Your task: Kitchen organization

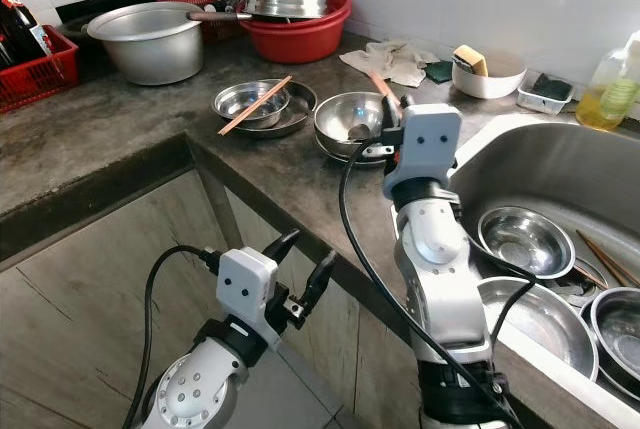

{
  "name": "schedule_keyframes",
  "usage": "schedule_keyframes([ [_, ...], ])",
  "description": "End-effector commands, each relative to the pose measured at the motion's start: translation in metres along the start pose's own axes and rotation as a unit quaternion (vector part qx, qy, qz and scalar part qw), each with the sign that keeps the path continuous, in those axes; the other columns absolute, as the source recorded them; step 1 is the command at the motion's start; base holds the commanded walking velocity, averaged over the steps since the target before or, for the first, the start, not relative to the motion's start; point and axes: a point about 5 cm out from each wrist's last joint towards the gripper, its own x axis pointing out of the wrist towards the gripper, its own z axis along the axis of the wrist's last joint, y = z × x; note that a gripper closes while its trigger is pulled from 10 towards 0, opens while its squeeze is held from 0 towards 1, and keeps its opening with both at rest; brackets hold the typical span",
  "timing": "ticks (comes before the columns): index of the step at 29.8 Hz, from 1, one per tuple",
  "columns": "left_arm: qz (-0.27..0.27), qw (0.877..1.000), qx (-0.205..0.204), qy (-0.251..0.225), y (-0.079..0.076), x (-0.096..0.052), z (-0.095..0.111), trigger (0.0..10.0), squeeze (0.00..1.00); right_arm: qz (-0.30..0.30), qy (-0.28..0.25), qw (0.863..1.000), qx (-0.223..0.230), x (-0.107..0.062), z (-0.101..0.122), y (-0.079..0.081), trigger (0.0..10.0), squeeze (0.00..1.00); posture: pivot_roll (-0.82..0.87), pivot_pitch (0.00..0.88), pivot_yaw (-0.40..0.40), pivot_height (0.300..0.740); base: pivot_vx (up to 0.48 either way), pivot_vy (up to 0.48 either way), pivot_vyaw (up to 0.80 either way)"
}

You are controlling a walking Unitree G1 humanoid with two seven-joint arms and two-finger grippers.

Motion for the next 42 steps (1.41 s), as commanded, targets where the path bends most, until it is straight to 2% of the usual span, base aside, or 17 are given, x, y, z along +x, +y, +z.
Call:
schedule_keyframes([
  [1, 0.007, 1.000, 0.009, -0.006, 0.003, 0.000, 0.004, 10.0, 0.00, -0.008, -0.025, 0.999, -0.028, -0.005, 0.014, -0.001, 10.0, 0.00, 0.10, 0.077, -0.002, 0.740, 0.000, 0.000, 0.00],
  [4, 0.011, 1.000, 0.011, -0.004, 0.007, 0.000, 0.003, 10.0, 0.00, -0.024, -0.023, 0.999, -0.031, -0.013, 0.019, -0.005, 10.0, 0.00, 0.08, 0.075, 0.008, 0.740, 0.000, 0.000, 0.00],
  [9, 0.006, 1.000, 0.012, -0.005, 0.007, 0.003, 0.003, 10.0, 0.00, -0.057, 0.040, 0.996, -0.047, -0.038, 0.000, -0.016, 10.0, 0.00, 0.08, 0.073, 0.017, 0.740, 0.000, 0.376, -0.77],
  [13, 0.005, 1.000, 0.015, -0.003, 0.007, 0.003, 0.002, 10.0, 0.00, -0.072, 0.057, 0.994, -0.059, -0.046, -0.004, -0.019, 10.0, 0.00, 0.08, 0.072, 0.022, 0.740, 0.000, 0.469, -0.79],
  [20, 0.005, 1.000, 0.020, 0.000, 0.009, 0.003, 0.001, 10.0, 0.00, -0.081, 0.091, 0.991, -0.053, -0.053, -0.014, -0.019, 10.0, 0.00, 0.08, 0.070, 0.023, 0.740, 0.000, 0.065, -0.79],
  [22, -0.002, 0.999, 0.033, 0.003, 0.008, 0.003, 0.001, 10.0, 0.00, -0.082, 0.102, 0.990, -0.048, -0.054, -0.017, -0.018, 10.0, 0.00, 0.09, 0.070, 0.024, 0.740, 0.000, 0.000, -0.79],
  [34, 0.003, 1.000, 0.022, 0.006, 0.008, 0.004, -0.001, 10.0, 0.00, -0.074, 0.119, 0.989, -0.040, -0.053, -0.022, -0.015, 10.0, 0.00, 0.08, 0.062, 0.022, 0.740, 0.130, -0.200, -0.79],
  [40, -0.001, 1.000, 0.029, 0.007, 0.007, 0.004, -0.001, 10.0, 0.00, -0.070, 0.125, 0.989, -0.036, -0.051, -0.024, -0.013, 10.0, 0.00, 0.08, 0.057, 0.023, 0.740, 0.000, 0.000, -0.79],
  [42, -0.001, 0.999, 0.042, 0.011, 0.007, 0.003, -0.003, 10.0, 0.00, -0.066, 0.126, 0.989, -0.038, -0.050, -0.025, -0.012, 10.0, 0.00, 0.08, 0.054, 0.021, 0.740, 0.000, 0.000, -0.79],
])
